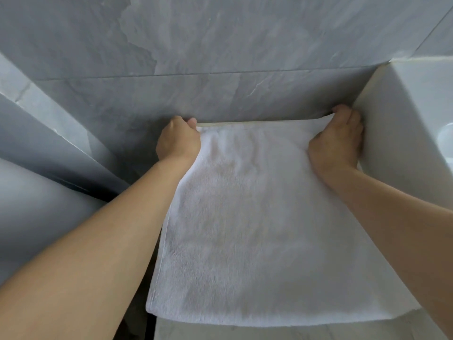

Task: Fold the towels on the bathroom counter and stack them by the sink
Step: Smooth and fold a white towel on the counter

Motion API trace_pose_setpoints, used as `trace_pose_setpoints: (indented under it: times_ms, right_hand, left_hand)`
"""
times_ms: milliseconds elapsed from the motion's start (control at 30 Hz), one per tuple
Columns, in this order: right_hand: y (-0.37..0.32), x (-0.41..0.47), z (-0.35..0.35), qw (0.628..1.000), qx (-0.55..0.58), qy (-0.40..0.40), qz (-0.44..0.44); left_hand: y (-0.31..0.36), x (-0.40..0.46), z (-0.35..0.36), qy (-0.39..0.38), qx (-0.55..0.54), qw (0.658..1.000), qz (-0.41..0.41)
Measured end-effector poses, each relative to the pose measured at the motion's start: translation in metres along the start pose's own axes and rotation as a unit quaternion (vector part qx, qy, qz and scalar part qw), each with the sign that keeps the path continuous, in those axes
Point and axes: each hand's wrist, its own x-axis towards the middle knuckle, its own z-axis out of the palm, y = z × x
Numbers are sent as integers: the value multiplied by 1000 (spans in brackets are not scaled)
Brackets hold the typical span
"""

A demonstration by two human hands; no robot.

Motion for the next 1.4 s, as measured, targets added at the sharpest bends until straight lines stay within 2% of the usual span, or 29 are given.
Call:
trace_pose_setpoints:
  times_ms: [100, 200, 267, 367, 467, 533, 600, 633, 700, 867, 1000, 1267, 1400]
  right_hand:
    - [-3, -26, -13, 996, -8, -18, -87]
    - [-4, -64, -18, 968, -66, -155, -184]
    - [0, -80, -14, 950, -88, -221, -204]
    - [6, -82, -10, 947, -97, -231, -201]
    - [6, -80, -8, 946, -98, -229, -208]
    - [5, -81, -8, 947, -97, -227, -206]
    - [6, -80, -9, 947, -98, -229, -203]
    - [6, -79, -10, 947, -98, -230, -202]
    - [7, -78, -11, 947, -96, -233, -200]
    - [17, -70, -12, 937, -130, -246, -210]
    - [45, -58, -21, 944, -163, -234, -168]
    - [45, -58, -23, 947, -163, -224, -163]
    - [45, -59, -24, 947, -164, -223, -161]
  left_hand:
    - [-1, -4, 3, 25, 49, 997, 50]
    - [2, -8, 4, 47, 88, 993, 62]
    - [4, -10, 5, 61, 79, 994, 55]
    - [10, -21, 0, 91, 80, 992, 46]
    - [17, -56, -1, 151, 183, 959, 152]
    - [27, -87, 9, 106, 156, 945, 266]
    - [31, -109, 23, -18, 158, 930, 332]
    - [28, -112, 29, -70, 171, 925, 332]
    - [18, -107, 34, -112, 194, 926, 302]
    - [-2, -93, 29, -97, 222, 934, 263]
    - [-9, -90, 26, -95, 241, 936, 239]
    - [-11, -89, 18, -109, 253, 932, 234]
    - [-18, -95, 5, -104, 269, 938, 191]
